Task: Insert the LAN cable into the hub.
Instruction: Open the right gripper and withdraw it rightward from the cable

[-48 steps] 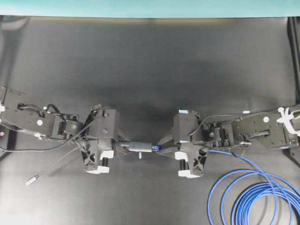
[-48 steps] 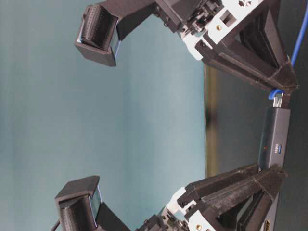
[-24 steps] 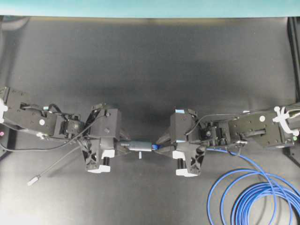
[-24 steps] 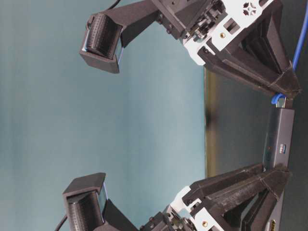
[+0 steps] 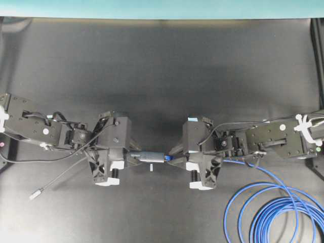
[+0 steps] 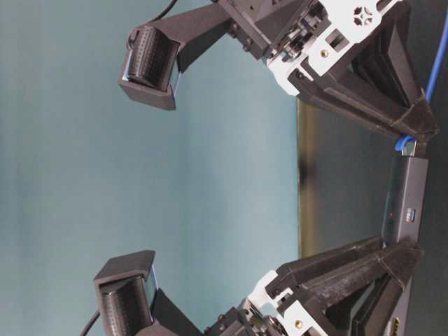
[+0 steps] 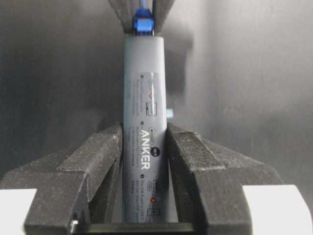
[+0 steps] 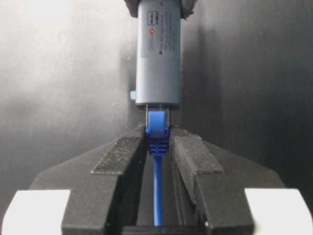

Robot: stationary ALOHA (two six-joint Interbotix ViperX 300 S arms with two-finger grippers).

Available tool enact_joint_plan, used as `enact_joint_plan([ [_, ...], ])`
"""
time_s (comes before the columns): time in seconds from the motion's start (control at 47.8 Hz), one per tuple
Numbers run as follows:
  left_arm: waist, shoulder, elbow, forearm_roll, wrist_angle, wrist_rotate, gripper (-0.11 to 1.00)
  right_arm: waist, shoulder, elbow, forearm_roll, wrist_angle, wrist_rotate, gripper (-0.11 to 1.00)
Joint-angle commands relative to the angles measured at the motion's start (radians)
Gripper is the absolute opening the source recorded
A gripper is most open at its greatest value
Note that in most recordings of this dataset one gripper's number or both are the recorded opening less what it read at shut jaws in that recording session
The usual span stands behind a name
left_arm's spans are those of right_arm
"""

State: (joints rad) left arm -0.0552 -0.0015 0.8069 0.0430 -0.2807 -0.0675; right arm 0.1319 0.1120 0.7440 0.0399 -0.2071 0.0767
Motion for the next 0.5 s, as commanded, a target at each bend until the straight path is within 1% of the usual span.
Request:
enact_joint_plan([
  [0.0, 0.006, -0.012, -0.015, 0.003, -0.003, -0.003, 0.28, -0.003, -0.006, -0.023, 0.002, -0.005, 0.009, 0.21],
  [0.167, 0.009, -0.012, -0.014, 0.003, -0.002, -0.003, 0.28, 0.006, -0.012, -0.014, 0.002, 0.021, 0.029, 0.7],
  [0.23, 0.012, -0.012, -0.014, 0.003, -0.002, -0.003, 0.28, 0.012, -0.018, -0.008, 0.002, 0.025, 0.032, 0.82],
  [0.272, 0.014, -0.012, -0.014, 0.003, 0.002, -0.003, 0.28, 0.018, -0.025, -0.003, 0.002, 0.025, 0.032, 0.86],
  [0.355, 0.015, -0.012, -0.012, 0.003, 0.014, -0.002, 0.28, 0.023, -0.038, 0.015, 0.008, 0.025, 0.035, 0.84],
  [0.397, 0.015, -0.012, -0.012, 0.003, 0.023, -0.003, 0.28, 0.025, -0.052, 0.029, 0.015, 0.026, 0.041, 0.84],
  [0.481, 0.015, -0.012, -0.012, 0.003, 0.034, -0.006, 0.28, 0.031, -0.08, 0.058, 0.015, 0.025, 0.054, 0.84],
])
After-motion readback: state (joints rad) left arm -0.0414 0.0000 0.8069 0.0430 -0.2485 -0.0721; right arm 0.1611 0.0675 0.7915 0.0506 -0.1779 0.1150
